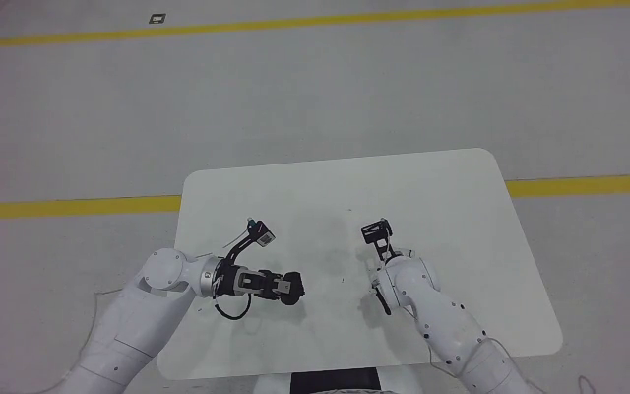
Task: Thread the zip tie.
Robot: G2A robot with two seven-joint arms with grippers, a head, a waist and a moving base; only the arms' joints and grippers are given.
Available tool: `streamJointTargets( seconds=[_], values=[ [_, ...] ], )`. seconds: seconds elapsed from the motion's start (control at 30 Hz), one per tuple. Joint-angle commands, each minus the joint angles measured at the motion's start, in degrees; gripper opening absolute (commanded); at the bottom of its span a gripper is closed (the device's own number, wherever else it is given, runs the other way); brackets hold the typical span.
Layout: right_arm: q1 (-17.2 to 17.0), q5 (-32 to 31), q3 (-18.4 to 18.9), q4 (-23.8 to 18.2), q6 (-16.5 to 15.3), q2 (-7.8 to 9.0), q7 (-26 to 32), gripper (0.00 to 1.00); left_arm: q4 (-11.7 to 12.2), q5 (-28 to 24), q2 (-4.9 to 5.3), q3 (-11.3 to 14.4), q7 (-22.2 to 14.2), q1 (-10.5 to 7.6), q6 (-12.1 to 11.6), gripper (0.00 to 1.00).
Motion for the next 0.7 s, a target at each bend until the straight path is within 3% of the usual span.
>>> streamJointTargets(
  seconds=[0.0, 0.37, 0.67],
  values=[
    [0.0, 0.0, 0.0, 0.2, 0.0, -0.05, 0.0, 0.13, 0.0, 0.0, 0.00, 0.0, 0.0, 0.00, 0.0, 0.00],
    [-0.3, 0.0, 1.6, 0.8, 0.0, -0.57, 0.1, 0.07, 0.0, 0.0, 0.00, 0.0, 0.0, 0.00, 0.0, 0.00],
    [-0.6, 0.0, 1.8, 0.2, 0.0, -0.51, 0.2, 0.11, 0.0, 0.0, 0.00, 0.0, 0.0, 0.00, 0.0, 0.00]
  ],
)
